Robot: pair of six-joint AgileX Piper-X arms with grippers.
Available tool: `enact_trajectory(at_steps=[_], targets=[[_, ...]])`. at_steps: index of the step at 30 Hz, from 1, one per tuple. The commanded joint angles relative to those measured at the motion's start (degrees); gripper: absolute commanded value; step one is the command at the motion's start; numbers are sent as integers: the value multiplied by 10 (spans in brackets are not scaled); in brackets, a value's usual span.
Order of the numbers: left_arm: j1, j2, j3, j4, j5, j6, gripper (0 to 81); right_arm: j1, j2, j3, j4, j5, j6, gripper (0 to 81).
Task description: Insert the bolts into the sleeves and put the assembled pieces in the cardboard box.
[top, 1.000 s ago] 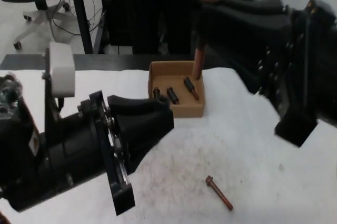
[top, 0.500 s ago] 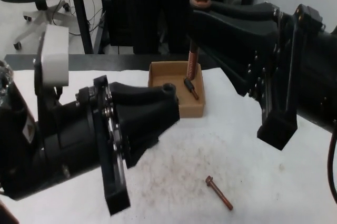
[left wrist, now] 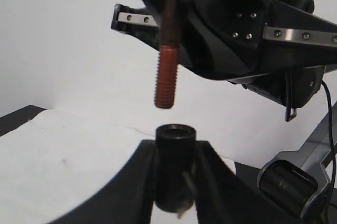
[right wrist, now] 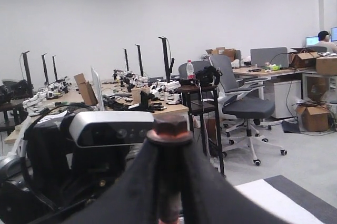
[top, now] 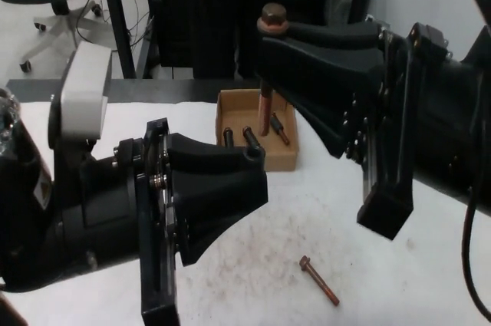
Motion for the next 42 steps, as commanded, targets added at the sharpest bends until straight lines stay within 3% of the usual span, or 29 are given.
enact_trajectory(at_steps=[1, 42], targets=[[-1, -1, -7, -6, 9, 2, 3, 5, 11, -7, -8, 3, -1, 9], [-1, 25, -7, 32, -28, 17, 3, -4, 19, -7, -8, -18, -14, 9]])
